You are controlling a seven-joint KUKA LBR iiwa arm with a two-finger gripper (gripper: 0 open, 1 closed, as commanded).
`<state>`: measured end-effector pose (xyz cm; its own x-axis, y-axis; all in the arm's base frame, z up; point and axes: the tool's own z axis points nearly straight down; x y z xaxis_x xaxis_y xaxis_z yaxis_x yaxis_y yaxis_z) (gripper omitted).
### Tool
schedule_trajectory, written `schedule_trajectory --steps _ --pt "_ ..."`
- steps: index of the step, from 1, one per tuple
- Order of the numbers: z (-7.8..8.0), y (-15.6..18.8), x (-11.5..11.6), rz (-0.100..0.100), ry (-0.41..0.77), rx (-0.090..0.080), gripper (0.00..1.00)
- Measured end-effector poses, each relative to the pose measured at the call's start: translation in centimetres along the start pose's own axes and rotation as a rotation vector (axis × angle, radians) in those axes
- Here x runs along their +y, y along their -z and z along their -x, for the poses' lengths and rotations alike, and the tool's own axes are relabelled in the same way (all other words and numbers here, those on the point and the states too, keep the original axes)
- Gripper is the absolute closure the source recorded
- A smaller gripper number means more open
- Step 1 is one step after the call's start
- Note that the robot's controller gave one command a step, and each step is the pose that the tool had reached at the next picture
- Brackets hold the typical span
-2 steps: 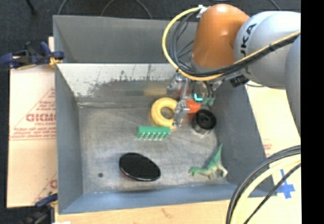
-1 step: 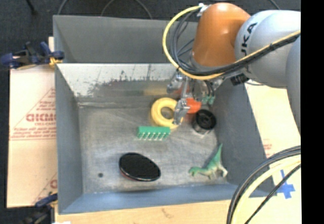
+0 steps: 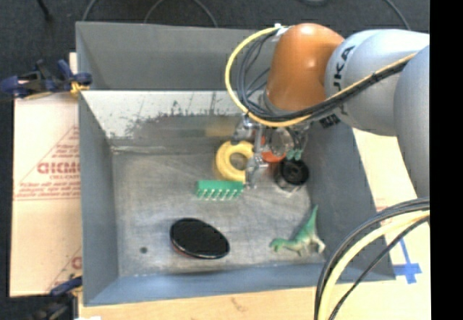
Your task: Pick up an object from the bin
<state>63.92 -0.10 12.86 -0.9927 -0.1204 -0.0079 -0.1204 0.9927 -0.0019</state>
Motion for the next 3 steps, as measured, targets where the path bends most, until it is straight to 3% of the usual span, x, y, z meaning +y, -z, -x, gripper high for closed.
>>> schedule_trajectory --steps 1,2,3 --pt "-2.1 -5.2 -1.8 0.000 0.063 0.002 0.00" --pt "-0.4 -5.5 -1.7 0.002 -0.109 0.003 1.00" --pt "-0.7 -5.7 -1.7 0.002 -0.108 0.016 0.00"
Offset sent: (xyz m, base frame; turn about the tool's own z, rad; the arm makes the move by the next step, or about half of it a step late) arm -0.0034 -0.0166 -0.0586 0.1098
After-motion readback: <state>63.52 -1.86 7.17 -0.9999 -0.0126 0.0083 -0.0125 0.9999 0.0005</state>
